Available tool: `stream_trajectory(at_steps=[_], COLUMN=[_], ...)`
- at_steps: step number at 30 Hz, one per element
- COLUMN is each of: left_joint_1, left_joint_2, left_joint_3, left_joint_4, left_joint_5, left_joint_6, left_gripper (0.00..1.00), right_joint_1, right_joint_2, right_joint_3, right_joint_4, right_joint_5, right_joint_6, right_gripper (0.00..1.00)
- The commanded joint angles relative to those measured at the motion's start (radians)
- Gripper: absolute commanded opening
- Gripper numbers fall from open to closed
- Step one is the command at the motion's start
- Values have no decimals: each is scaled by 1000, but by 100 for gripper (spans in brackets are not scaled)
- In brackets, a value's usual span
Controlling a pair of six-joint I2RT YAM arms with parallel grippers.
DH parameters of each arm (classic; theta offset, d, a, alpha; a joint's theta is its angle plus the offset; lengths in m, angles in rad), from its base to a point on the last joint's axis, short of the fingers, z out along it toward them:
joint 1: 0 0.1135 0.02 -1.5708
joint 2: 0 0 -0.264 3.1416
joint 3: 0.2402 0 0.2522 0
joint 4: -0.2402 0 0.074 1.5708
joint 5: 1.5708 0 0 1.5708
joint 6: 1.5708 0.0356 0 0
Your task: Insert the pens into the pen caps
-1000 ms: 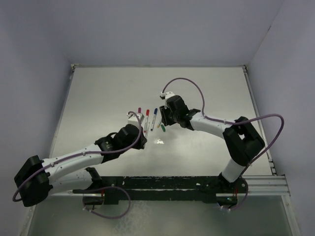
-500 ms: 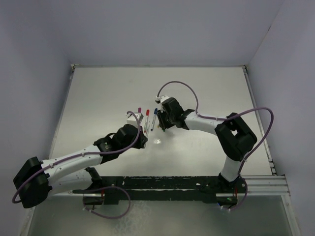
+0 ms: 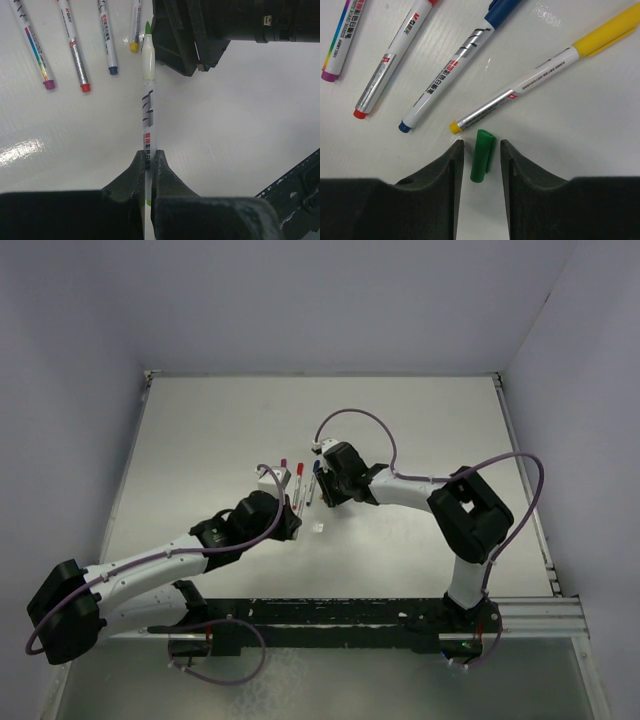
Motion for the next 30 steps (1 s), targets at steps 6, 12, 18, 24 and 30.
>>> stream_trajectory(at_steps=[6,12,18,24,30], left_joint_1=[12,14,19,21,22], left_joint_2=[-10,-16,-16,-26,-25], left_joint_3=[-12,-18,-19,-24,-24], left_joint_4=[52,52,53,49,51], left_joint_5=[18,11,11,10,11], left_joint_6=[-2,-5,-6,-10,-12], left_gripper=[0,0,0,0,0], right_joint_1=[7,21,41,49,49], right_joint_2=[36,11,22,25,42], right_joint_3=[41,14,19,17,23], right_joint_4=[-24,-56,-109,-158,-201], right_joint_5=[68,96,150,177,194], right_joint_6=[2,15,13,32,50], right_gripper=[32,30,28,25,12])
